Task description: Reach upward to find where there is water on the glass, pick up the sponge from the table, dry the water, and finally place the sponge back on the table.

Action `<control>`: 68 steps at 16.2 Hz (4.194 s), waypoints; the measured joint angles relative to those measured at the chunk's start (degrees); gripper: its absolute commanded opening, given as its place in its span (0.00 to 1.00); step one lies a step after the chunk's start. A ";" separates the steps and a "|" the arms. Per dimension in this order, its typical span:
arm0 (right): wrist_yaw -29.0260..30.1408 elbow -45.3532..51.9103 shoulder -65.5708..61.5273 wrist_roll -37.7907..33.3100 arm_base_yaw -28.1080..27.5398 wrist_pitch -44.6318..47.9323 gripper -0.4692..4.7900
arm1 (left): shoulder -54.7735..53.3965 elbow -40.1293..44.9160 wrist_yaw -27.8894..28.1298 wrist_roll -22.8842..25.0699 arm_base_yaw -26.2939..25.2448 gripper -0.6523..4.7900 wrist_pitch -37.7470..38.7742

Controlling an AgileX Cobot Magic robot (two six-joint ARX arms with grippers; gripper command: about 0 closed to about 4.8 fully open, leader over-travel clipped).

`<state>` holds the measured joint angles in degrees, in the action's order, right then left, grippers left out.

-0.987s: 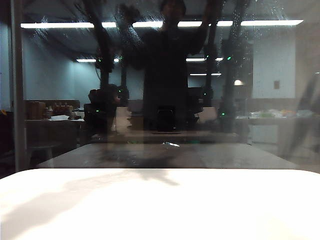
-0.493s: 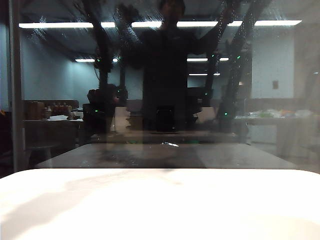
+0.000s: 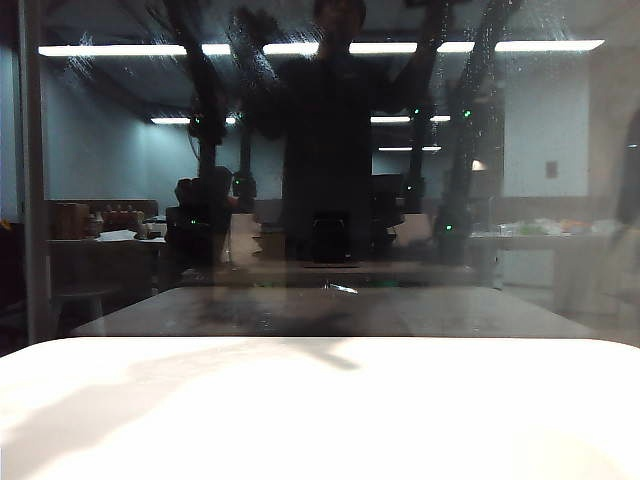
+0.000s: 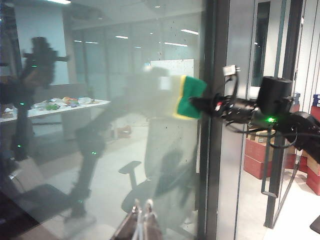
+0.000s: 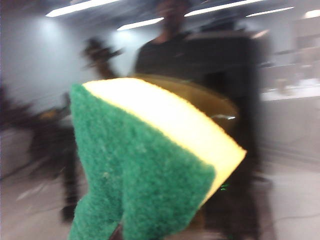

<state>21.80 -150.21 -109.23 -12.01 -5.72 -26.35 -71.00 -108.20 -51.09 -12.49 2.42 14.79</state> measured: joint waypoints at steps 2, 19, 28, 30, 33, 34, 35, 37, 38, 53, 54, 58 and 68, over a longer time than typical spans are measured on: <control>-2.49 -0.02 -0.35 1.70 5.35 -1.22 0.07 | 0.00 0.00 0.02 0.00 0.00 0.11 -0.02; -11.10 -0.11 -0.70 11.15 2.91 -11.19 0.07 | 0.00 0.00 0.11 0.00 0.00 0.11 -1.55; -10.27 0.00 0.09 10.43 -7.02 -14.34 0.07 | 0.00 0.00 0.15 0.00 -0.02 0.11 -1.75; -10.69 0.00 0.07 10.84 -1.16 -14.67 0.07 | 0.00 0.00 0.42 0.00 0.00 0.11 -1.73; -11.28 -0.13 -0.72 11.89 7.93 -14.62 0.07 | 0.00 0.00 0.76 0.00 0.00 0.11 -1.95; -11.91 -0.13 -1.46 12.13 11.45 -14.64 0.07 | 0.00 0.00 0.76 0.00 0.00 0.11 -2.14; -13.16 -0.20 -2.40 12.22 14.69 -14.62 0.07 | 0.00 0.00 0.79 0.00 0.00 0.11 -2.19; -14.25 -0.24 -4.00 12.46 19.15 -14.58 0.07 | 0.00 0.00 0.76 0.00 0.00 0.11 -2.19; -14.53 -0.24 -4.98 12.81 20.90 -14.69 0.07 | 0.00 0.00 0.76 0.00 0.00 0.11 -2.23; -23.15 0.04 11.10 22.77 16.00 -18.62 0.07 | 0.61 -0.02 0.79 0.02 0.00 0.11 -2.60; -22.49 0.13 12.81 22.64 14.03 -19.80 0.07 | 0.72 -0.02 0.76 0.22 0.00 0.11 -2.62; -16.22 0.11 19.67 16.74 1.64 -23.28 0.07 | 0.94 -0.02 0.81 1.62 0.00 0.11 -2.58; -15.58 44.26 47.34 16.06 0.87 -16.98 0.07 | 2.51 0.00 2.75 4.17 0.00 0.11 0.70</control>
<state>6.22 -105.95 -61.89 4.05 -4.84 -43.33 -68.49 -108.20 -48.34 -8.32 2.42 15.49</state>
